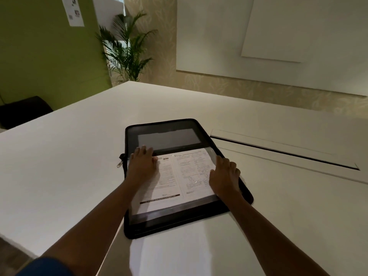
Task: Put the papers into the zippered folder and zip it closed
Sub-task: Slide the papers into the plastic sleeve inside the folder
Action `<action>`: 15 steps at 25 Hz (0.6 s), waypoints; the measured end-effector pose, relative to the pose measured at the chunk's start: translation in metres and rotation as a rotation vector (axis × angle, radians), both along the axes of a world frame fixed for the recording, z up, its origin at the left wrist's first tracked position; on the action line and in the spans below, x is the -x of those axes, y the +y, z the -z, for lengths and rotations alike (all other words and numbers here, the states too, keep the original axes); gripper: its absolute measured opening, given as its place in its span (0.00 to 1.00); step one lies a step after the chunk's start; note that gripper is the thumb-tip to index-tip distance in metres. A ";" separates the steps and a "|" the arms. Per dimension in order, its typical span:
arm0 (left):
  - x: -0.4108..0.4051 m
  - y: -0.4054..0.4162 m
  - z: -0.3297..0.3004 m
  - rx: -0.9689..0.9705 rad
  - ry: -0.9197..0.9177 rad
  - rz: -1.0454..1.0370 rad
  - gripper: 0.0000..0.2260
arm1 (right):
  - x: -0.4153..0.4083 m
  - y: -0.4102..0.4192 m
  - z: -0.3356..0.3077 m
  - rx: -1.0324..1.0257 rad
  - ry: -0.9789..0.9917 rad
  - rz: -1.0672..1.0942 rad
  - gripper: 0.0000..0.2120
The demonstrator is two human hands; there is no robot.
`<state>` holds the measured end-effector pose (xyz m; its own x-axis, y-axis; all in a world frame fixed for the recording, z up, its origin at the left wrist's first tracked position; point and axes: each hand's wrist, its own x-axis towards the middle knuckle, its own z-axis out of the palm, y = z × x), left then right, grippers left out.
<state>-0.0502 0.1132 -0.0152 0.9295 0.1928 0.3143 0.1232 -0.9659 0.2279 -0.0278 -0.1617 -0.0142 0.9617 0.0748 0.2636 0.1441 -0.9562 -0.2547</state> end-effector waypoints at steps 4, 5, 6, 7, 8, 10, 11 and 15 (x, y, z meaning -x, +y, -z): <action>-0.011 0.050 -0.008 0.106 0.163 -0.127 0.20 | 0.013 0.005 0.001 -0.001 0.030 0.116 0.25; -0.014 0.058 -0.010 0.151 0.209 -0.157 0.23 | 0.017 0.007 0.000 -0.017 0.052 0.136 0.24; -0.016 0.065 -0.012 0.205 0.241 -0.179 0.26 | 0.021 0.009 -0.001 -0.028 0.068 0.157 0.24; -0.018 0.071 -0.014 0.261 0.263 -0.196 0.29 | 0.024 0.012 -0.001 -0.031 0.077 0.178 0.25; -0.020 0.077 -0.016 0.298 0.277 -0.209 0.33 | 0.028 0.015 -0.001 -0.028 0.081 0.207 0.26; -0.027 0.083 -0.020 0.312 0.290 -0.237 0.39 | 0.035 0.019 -0.001 -0.015 0.091 0.265 0.27; -0.030 0.084 -0.023 0.325 0.297 -0.254 0.42 | 0.038 0.021 -0.002 -0.012 0.099 0.290 0.27; -0.041 0.085 -0.028 0.496 0.309 -0.341 0.47 | 0.057 0.029 -0.001 -0.056 0.159 0.392 0.27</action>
<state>-0.0096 0.1983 0.0130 0.8240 0.5442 -0.1576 0.5335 -0.6516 0.5393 -0.0849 -0.1330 -0.0135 0.9436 -0.3147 0.1032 -0.2727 -0.9150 -0.2973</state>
